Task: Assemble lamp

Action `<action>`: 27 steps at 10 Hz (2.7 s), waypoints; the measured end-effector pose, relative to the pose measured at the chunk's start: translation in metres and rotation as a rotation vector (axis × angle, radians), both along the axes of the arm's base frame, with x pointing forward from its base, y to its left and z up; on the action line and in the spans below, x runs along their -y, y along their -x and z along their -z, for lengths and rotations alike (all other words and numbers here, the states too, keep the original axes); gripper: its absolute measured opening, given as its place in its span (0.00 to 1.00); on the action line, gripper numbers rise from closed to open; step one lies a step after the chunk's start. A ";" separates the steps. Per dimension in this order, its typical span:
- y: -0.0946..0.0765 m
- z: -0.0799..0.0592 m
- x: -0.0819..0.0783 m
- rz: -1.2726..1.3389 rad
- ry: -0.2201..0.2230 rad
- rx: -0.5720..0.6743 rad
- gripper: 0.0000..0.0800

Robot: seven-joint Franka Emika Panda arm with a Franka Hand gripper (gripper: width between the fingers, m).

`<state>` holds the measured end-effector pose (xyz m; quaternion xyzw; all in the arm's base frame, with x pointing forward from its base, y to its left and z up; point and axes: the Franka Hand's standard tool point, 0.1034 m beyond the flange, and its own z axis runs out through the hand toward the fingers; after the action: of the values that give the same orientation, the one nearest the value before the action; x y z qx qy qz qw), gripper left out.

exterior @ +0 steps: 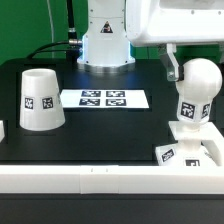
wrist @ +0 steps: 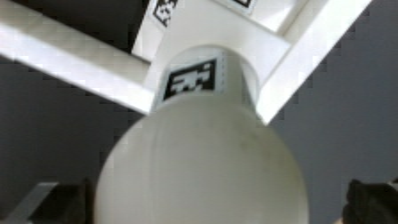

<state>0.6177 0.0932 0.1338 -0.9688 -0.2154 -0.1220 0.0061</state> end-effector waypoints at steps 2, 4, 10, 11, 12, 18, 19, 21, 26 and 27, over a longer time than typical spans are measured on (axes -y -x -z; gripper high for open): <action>-0.001 0.002 0.000 0.000 0.014 -0.107 0.87; -0.001 0.005 -0.003 -0.007 0.027 -0.218 0.87; -0.008 0.007 0.003 -0.013 0.023 -0.195 0.72; -0.008 0.007 0.003 -0.013 0.023 -0.195 0.72; -0.008 0.007 0.002 -0.001 0.021 -0.195 0.72; -0.007 0.008 0.004 0.425 -0.084 -0.149 0.72; -0.007 0.008 0.006 0.540 -0.112 -0.145 0.72; -0.008 0.008 0.008 0.675 -0.150 -0.133 0.72; -0.009 0.009 0.011 1.121 -0.273 -0.186 0.72; -0.009 0.009 0.011 1.178 -0.291 -0.195 0.72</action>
Offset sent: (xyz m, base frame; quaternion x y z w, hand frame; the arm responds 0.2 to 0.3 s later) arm 0.0081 -0.0055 -0.0060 0.0056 -0.1862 -0.0110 0.9824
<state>0.6264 0.0823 0.1246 -0.9210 0.3767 -0.0440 0.0892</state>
